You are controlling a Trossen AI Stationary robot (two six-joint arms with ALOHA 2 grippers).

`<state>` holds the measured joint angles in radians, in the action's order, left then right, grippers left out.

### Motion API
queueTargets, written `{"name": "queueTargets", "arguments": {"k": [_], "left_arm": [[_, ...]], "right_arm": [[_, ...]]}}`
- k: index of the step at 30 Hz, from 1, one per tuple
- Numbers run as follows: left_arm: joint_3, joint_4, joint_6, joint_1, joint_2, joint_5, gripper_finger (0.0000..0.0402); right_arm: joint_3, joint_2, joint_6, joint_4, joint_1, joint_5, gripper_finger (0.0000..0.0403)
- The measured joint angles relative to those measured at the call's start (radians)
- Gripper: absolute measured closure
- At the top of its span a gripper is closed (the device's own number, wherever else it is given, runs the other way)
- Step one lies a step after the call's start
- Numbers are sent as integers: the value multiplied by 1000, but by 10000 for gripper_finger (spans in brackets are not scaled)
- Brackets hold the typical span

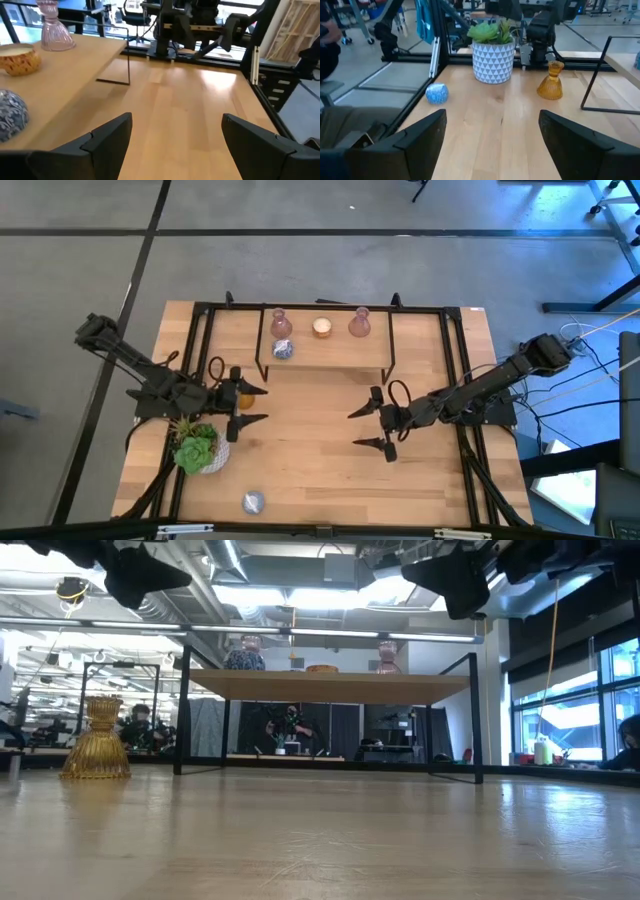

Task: Pick & Place candle stick holders
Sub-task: Put the white candle on the shelf

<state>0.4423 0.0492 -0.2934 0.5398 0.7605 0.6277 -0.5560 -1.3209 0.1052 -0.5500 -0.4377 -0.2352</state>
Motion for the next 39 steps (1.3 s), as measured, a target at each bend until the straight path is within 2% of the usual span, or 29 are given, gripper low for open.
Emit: {"name": "queueTargets", "arguments": {"k": [8,14,18,21,23,25,27,30,36,39], "left_arm": [[0,-59,-100,77,37,69,97],[0,-52,-144,111,80,76,97],[0,3,-169,155,92,-53,98],[0,165,-109,216,131,-151,101],[16,281,-19,254,178,-167,104],[68,306,14,278,231,-166,108],[154,246,12,289,294,-163,113],[320,20,-56,296,404,-187,123],[633,-610,-475,312,632,-302,150],[708,-748,-637,319,717,-379,164]], "right_arm": [[0,-70,17,-120,0,1,82],[0,-176,85,-178,0,3,82],[0,-254,89,-231,0,3,82],[-10,-289,70,-274,0,3,82],[-23,-296,55,-282,0,2,82],[-36,-298,40,-284,0,2,82],[-48,-299,36,-283,0,1,82],[-60,-298,42,-280,0,1,82],[-60,-298,76,-251,-2,1,82],[-60,-298,98,-222,-2,2,82]]}}
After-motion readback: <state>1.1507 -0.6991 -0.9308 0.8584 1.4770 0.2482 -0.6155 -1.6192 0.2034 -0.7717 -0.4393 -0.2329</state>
